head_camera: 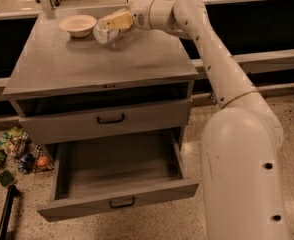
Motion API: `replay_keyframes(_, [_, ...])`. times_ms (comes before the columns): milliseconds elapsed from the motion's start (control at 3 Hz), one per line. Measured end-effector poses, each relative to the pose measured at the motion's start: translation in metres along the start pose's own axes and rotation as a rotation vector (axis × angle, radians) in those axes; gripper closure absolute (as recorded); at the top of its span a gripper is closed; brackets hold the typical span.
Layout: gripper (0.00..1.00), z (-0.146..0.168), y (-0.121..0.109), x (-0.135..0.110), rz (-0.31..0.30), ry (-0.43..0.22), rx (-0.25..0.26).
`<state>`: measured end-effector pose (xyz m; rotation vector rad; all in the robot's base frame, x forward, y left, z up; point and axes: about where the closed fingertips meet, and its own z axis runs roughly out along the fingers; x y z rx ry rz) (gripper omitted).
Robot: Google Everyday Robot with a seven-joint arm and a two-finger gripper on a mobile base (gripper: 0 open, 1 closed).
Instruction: Pick blue plastic bottle from middle drawer and place on counter
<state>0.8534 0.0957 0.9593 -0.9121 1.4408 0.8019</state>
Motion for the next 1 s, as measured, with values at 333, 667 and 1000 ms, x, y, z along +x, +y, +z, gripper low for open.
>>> replay_keyframes(333, [0.0,-0.034,0.006,-0.022,-0.028,-0.067,0.017])
replay_keyframes(667, [0.0,-0.089,0.02,-0.038,-0.055,-0.13,0.064])
replay_keyframes(1000, [0.0,-0.12,0.029,-0.02,-0.043,-0.121,0.081])
